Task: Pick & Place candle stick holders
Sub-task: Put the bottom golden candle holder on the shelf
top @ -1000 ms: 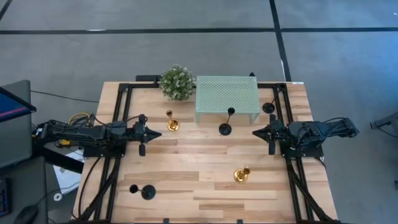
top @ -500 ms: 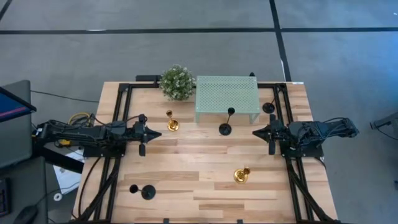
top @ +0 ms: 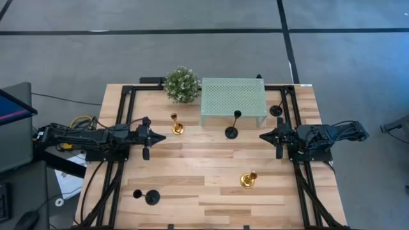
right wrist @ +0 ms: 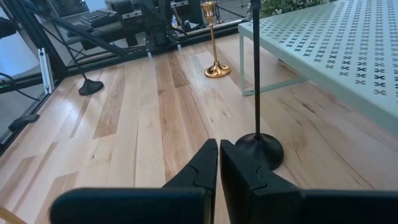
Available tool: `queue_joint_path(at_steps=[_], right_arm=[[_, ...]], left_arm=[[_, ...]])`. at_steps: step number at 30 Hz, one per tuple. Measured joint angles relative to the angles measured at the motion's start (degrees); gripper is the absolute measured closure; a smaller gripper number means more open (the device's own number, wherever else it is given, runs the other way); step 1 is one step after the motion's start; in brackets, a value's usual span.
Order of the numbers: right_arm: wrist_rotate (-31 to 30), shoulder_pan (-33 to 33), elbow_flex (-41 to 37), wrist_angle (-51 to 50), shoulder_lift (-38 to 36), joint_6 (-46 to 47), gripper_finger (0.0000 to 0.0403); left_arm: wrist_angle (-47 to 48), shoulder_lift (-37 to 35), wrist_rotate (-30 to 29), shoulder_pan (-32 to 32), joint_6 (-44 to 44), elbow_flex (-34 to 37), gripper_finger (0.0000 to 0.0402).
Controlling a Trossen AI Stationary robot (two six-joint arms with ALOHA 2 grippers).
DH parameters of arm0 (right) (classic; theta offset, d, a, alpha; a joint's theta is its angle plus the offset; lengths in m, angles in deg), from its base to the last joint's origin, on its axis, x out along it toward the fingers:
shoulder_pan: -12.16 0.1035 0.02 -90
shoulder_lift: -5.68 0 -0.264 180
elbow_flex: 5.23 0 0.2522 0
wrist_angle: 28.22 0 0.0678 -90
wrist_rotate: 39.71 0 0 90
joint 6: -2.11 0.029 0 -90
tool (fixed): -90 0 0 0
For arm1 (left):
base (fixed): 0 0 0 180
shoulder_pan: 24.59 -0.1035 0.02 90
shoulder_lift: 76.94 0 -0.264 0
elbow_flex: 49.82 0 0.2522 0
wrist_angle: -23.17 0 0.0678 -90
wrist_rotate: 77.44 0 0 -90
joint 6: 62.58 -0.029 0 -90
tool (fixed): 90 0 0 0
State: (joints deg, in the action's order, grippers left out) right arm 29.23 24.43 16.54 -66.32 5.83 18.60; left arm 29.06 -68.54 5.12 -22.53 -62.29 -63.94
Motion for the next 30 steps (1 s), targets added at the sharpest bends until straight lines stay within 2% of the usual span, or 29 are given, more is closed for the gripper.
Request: queue_joint_path(at_steps=[7,13,19,25,30], right_arm=[[-0.03,0.00,-0.07,2.95,0.00,-1.99,0.0392],[0.02,0.91,-0.04,5.20,0.22,-1.84,0.0398],[-0.01,3.20,0.05,7.37,0.28,-1.44,0.0401],[-1.08,5.46,1.21,7.00,1.46,-0.75,0.0402],[-1.54,8.40,2.12,6.98,6.08,2.88,0.0402]], left_arm=[[-5.37,0.05,0.00,0.00,0.18,0.00,0.0394],[-8.66,3.70,0.00,0.00,0.27,0.00,0.0394],[-16.93,11.91,0.00,0.61,0.59,-0.27,0.0394],[-17.79,22.55,0.00,2.81,0.01,-6.46,0.0394],[-19.38,31.35,0.00,5.98,-3.71,-10.76,0.0394]])
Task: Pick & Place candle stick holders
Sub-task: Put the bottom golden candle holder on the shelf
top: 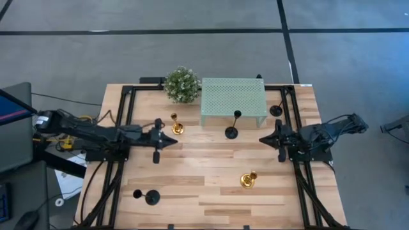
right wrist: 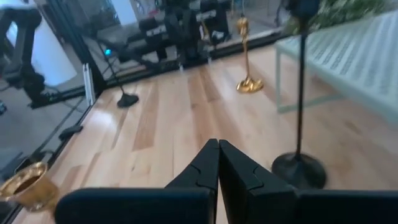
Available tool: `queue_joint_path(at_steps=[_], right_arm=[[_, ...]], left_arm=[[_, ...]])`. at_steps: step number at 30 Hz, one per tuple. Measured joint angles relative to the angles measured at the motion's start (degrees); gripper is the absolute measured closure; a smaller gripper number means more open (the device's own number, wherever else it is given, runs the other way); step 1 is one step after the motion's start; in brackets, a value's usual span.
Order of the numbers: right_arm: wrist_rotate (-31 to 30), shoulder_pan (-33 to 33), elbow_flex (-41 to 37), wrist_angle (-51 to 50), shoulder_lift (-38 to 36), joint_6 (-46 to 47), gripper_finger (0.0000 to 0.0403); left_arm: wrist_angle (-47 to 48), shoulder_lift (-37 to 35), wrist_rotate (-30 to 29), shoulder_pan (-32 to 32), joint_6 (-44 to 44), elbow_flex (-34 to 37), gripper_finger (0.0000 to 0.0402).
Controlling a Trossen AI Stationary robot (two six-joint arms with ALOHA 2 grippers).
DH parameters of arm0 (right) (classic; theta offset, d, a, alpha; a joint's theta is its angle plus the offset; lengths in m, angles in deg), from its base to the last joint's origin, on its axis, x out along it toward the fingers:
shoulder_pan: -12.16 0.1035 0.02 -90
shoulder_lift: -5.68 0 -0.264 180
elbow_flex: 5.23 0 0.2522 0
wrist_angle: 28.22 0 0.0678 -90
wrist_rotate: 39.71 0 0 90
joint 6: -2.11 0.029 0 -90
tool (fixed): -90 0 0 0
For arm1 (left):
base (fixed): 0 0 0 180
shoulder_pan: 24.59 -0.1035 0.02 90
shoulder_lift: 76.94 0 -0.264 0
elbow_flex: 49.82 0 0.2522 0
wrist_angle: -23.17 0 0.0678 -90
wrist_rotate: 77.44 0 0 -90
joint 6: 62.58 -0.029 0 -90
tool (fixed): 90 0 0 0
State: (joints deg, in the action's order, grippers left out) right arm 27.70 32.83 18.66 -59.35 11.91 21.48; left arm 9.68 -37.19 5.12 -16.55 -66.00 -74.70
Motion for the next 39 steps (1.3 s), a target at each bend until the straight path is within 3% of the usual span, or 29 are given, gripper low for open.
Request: queue_joint_path(at_steps=[7,13,20,39], right_arm=[[3.07,7.26,5.74,-3.95,8.99,2.29,0.0403],[6.07,14.34,13.74,-13.22,14.67,4.61,0.0403],[6.08,19.08,14.55,-13.90,17.84,4.71,0.0403],[4.03,15.75,14.53,-13.92,18.51,4.69,0.0403]], left_arm=[[-4.10,6.63,-3.32,3.96,-4.46,-2.87,0.0397],[-6.43,7.15,-3.53,4.87,-4.29,-3.12,0.0397],[-8.72,7.14,-1.70,4.87,-4.03,-3.12,0.0394],[-9.24,7.14,-1.75,4.40,-4.17,-3.12,0.0392]])
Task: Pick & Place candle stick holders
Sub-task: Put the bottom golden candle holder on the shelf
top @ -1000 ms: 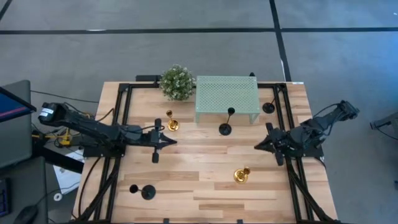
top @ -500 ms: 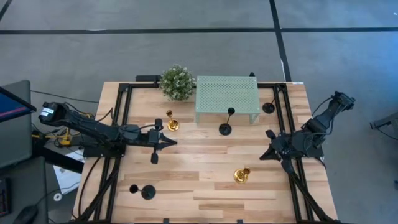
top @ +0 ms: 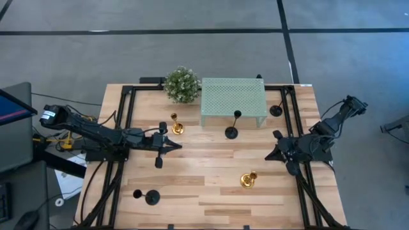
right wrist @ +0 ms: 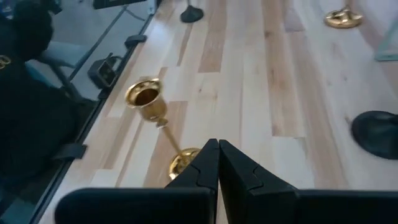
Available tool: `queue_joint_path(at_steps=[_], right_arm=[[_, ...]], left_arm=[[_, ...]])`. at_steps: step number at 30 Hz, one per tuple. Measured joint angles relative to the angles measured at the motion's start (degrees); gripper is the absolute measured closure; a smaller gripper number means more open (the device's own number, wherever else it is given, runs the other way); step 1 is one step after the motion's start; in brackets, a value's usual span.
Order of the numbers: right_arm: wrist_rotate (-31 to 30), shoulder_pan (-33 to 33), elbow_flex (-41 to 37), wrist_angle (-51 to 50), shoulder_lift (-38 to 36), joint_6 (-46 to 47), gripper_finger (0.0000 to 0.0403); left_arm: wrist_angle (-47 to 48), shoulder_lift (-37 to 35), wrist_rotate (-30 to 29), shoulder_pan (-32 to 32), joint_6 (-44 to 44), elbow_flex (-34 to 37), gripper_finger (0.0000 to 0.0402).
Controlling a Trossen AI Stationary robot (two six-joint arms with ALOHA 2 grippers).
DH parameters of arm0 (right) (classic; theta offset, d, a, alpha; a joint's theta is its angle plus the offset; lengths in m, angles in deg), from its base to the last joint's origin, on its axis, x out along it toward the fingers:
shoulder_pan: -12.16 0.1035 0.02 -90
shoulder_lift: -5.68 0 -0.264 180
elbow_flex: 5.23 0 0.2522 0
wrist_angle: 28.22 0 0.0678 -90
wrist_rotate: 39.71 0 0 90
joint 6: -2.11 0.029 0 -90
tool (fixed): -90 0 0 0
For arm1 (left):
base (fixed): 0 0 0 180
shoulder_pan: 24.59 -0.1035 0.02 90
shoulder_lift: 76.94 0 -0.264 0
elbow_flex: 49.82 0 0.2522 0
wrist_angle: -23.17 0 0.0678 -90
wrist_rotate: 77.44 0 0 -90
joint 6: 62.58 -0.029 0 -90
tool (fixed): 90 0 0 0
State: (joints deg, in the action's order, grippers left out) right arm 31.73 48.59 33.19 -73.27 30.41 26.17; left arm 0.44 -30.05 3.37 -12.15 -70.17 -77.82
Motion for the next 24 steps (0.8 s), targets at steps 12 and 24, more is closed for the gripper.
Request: queue_joint_path(at_steps=[12,24], right_arm=[[-7.49,-2.93,0.00,0.77,0.00,-1.50,0.0403],[-6.84,-8.36,-0.02,0.17,-0.48,6.39,0.0403]], left_arm=[[-0.02,0.11,-0.68,-3.32,-2.13,0.02,0.0395],[-4.57,-0.12,-0.85,-7.50,3.44,0.04,0.0394]])
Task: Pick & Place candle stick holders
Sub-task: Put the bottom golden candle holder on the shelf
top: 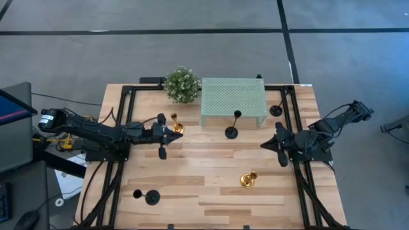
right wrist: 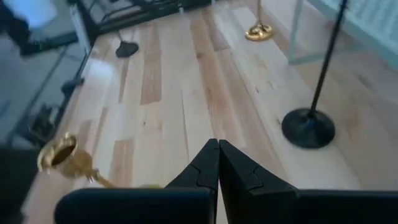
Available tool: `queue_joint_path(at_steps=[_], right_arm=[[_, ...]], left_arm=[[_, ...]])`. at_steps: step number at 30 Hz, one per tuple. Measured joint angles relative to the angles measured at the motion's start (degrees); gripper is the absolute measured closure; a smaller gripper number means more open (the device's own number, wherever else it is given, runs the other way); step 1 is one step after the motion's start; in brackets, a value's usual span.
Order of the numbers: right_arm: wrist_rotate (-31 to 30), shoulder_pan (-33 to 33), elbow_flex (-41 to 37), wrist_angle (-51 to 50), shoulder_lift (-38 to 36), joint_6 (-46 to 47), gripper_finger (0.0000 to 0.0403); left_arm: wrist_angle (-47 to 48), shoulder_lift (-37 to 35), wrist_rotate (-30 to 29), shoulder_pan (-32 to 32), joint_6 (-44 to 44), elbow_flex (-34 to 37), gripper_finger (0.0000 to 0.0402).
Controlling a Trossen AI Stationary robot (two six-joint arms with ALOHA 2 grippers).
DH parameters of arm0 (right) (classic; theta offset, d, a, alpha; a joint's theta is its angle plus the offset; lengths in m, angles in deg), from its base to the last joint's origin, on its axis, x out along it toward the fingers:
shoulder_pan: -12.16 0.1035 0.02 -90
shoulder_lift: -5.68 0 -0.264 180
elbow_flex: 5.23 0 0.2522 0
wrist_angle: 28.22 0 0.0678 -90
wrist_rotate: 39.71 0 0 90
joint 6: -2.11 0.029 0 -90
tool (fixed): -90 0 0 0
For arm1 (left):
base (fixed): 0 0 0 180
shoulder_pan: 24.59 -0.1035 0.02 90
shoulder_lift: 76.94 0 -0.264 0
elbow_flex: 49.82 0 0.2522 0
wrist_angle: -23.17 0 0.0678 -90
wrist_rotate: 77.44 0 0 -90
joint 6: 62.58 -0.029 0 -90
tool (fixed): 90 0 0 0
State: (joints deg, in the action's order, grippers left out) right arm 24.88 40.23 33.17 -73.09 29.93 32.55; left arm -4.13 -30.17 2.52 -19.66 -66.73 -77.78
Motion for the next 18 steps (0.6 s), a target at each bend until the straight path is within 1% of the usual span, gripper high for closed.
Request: queue_joint_path(at_steps=[4,7,11,14,16,18], right_arm=[[0.00,-1.39,0.00,0.04,0.17,0.96,0.0403],[-0.05,-1.63,0.00,-0.08,0.14,0.80,0.0403],[-0.18,-1.63,-0.02,0.50,0.12,-2.67,0.0403],[-0.16,-1.52,-0.02,0.23,0.17,-6.21,0.0403],[-0.16,-1.52,-0.02,0.32,0.14,-6.36,0.0403],[-0.16,-1.55,-0.02,0.33,0.15,-6.37,0.0403]], left_arm=[[-0.19,-0.32,0.39,0.04,0.40,0.00,0.0395],[-0.23,-0.25,3.69,0.50,-0.67,0.00,0.0393],[-0.58,-0.17,4.11,0.47,-2.01,0.02,0.0392],[-0.55,-0.17,4.15,0.49,1.19,0.02,0.0392],[-0.57,-0.12,4.16,0.50,5.51,0.02,0.0392],[-0.51,-0.04,4.15,0.50,6.83,0.02,0.0392]])
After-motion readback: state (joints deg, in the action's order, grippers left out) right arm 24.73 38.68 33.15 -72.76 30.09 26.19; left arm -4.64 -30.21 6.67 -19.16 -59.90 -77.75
